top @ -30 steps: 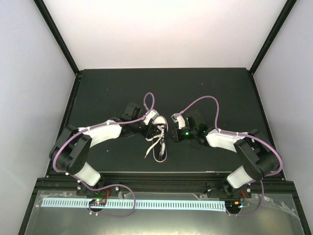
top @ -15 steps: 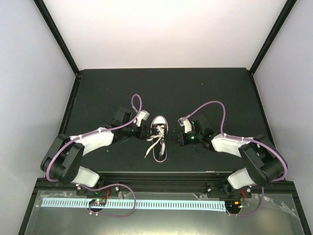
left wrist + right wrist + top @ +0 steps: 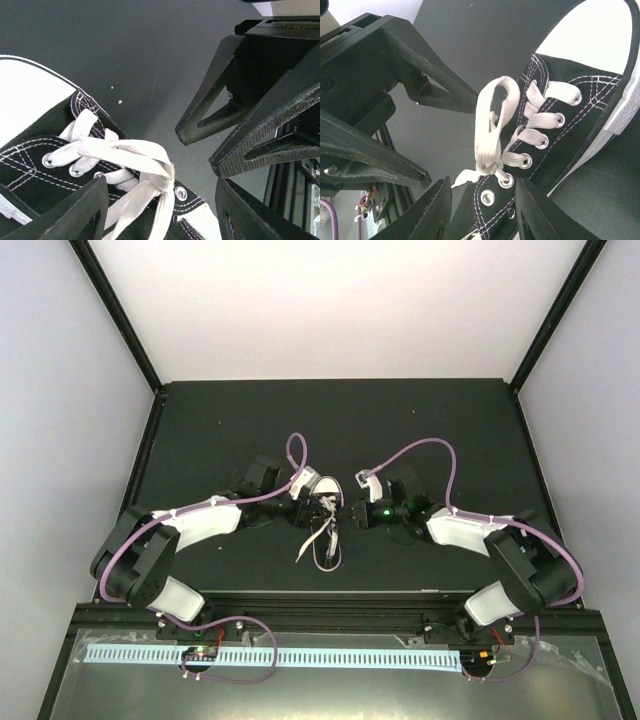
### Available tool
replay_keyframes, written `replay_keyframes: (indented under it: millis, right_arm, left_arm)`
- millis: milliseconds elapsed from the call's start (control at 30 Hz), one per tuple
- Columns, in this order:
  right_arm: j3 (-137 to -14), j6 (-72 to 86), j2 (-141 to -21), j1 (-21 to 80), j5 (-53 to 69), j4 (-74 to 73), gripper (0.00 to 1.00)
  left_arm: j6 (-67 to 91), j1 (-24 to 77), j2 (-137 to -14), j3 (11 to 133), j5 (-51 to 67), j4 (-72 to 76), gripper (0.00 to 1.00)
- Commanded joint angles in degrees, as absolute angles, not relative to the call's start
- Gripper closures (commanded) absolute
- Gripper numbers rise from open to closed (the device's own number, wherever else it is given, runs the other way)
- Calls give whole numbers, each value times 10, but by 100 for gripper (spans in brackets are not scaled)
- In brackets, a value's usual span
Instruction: Tie the shoes
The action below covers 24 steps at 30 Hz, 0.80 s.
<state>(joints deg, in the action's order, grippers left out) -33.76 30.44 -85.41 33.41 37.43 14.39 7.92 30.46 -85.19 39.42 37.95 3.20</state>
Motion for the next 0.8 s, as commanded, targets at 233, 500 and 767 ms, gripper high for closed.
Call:
replay_keyframes:
  millis: [233, 500, 767]
  right_arm:
    - [-316, 299, -857, 336, 371, 206, 69]
    - [-323, 297, -880, 336, 367, 211, 72]
    - [-332, 308, -903, 336, 393, 236, 74]
  left_arm:
    - [20, 309, -874, 396, 385, 97, 49]
    - [10, 313, -917, 406, 392, 112, 56]
    - [10, 319, -926, 408, 390, 111, 65]
